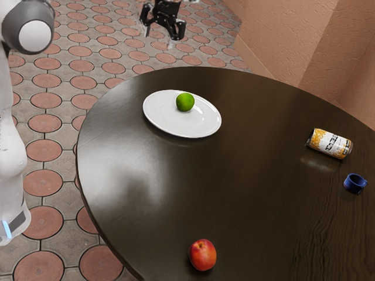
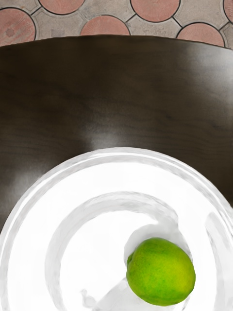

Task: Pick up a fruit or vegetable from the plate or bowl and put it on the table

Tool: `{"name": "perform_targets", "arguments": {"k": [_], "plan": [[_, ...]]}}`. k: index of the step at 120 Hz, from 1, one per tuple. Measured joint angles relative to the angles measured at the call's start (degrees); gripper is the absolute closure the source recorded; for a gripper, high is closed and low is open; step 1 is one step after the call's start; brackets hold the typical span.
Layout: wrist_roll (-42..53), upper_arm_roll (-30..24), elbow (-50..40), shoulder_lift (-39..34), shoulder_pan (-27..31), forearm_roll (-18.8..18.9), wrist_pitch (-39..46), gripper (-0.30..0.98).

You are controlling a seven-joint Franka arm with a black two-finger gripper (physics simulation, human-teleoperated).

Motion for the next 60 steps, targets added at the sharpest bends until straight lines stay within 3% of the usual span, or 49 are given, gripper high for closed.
{"name": "perform_targets", "arguments": {"k": [20,60], "plan": [[-1.5,-2.4,15.5,18.9,-0.9,-1.1,1.2,0.0],[-1.7,-3.6,17.3,26.3,-1.0,-1.9,4.9,0.0]]}}
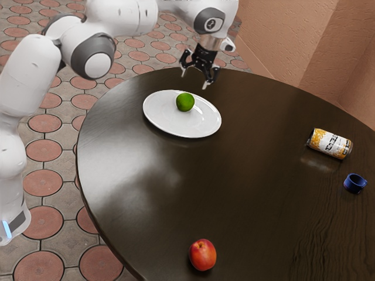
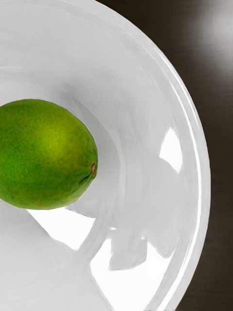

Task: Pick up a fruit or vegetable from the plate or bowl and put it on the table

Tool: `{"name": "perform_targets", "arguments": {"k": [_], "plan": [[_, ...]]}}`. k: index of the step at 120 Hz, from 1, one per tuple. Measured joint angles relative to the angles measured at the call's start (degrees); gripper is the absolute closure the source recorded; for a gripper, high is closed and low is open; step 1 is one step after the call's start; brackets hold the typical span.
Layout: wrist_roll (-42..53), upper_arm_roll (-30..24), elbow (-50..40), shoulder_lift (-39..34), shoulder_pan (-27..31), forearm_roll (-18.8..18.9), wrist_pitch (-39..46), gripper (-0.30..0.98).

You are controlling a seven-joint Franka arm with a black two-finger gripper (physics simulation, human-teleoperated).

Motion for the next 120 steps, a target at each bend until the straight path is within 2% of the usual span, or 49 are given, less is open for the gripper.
{"name": "perform_targets", "arguments": {"k": [28,120], "plan": [[-0.1,-0.5,-7.9,-1.9,-0.4,0.5,4.5,0.0],[0.2,-0.1,-14.7,-1.4,0.8,0.3,11.9,0.0]]}}
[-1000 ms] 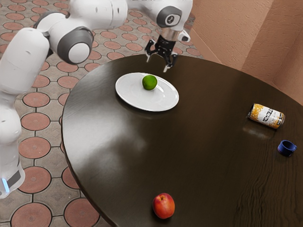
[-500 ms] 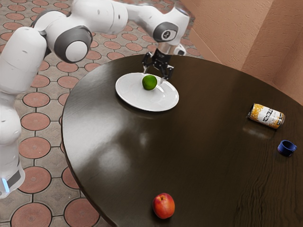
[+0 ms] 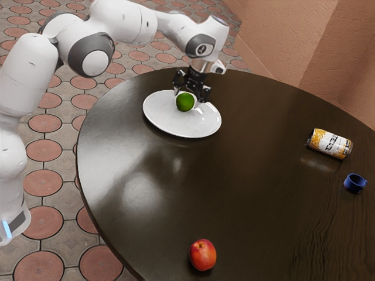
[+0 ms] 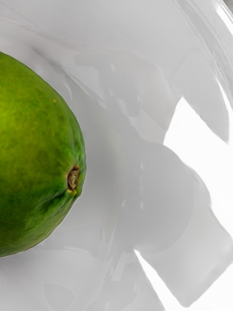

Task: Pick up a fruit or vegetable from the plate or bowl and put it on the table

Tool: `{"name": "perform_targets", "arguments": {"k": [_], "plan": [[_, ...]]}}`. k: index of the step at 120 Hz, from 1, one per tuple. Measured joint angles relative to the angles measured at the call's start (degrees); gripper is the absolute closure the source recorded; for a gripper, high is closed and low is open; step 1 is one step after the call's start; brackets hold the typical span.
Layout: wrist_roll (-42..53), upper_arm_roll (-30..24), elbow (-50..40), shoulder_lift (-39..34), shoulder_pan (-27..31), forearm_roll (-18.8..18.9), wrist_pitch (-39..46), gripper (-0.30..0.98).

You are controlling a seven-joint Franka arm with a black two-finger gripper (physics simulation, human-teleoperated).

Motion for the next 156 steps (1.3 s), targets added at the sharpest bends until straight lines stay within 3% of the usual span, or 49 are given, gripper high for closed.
{"name": "perform_targets", "arguments": {"k": [46,79,107,119,137,148,156], "plan": [[0.3,0.0,-0.7,0.6,0.6,-0.9,1.4,0.01],[0.5,0.1,-0.7,0.9,1.2,-1.0,1.5,0.34],[1.0,0.4,-0.1,0.4,2.0,-0.6,1.3,0.37],[1.4,0.0,6.6,0.7,1.8,-0.3,-0.1,0.38],[2.3,-1.3,25.9,13.1,1.8,-0.2,-3.1,0.41],[2.9,-0.9,29.2,15.2,2.2,-0.1,-4.1,0.4],[3.2,-0.5,29.8,15.5,6.4,0.0,-5.2,0.39]]}}
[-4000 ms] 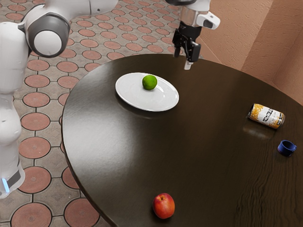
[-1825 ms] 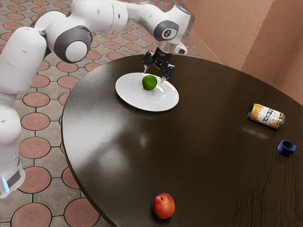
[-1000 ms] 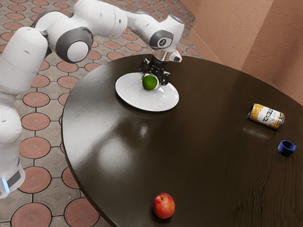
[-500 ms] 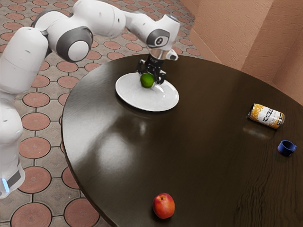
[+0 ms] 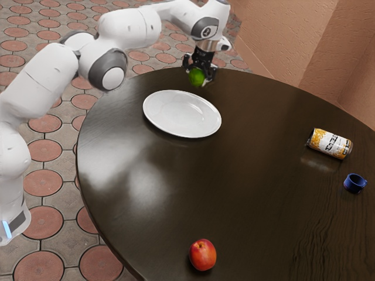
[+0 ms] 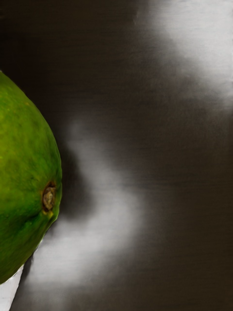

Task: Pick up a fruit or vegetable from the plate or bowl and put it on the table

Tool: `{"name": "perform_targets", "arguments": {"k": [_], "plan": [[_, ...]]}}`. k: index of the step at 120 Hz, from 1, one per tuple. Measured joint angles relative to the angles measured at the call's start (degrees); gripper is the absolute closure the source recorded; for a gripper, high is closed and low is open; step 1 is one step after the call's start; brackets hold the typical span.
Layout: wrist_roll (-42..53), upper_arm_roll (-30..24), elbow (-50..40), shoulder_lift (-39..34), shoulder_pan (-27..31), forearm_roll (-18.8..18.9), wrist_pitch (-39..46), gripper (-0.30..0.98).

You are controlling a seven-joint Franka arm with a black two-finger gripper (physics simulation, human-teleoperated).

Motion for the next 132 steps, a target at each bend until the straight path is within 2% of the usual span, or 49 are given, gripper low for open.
{"name": "perform_targets", "arguments": {"k": [12,52,62,79,104,132], "plan": [[0.5,0.2,0.2,0.2,5.5,0.1,-1.4,0.39],[1.8,2.4,-0.4,0.8,10.1,0.1,-2.9,0.4],[1.8,1.4,-0.5,0.9,10.1,-0.3,-2.7,0.22],[1.8,0.8,-0.6,0.9,10.1,-1.1,-2.3,0.08],[1.9,0.0,-0.6,0.4,9.7,-1.6,-2.1,0.02],[2.5,0.2,-0.6,-4.9,10.0,-5.4,-4.6,0.0]]}}
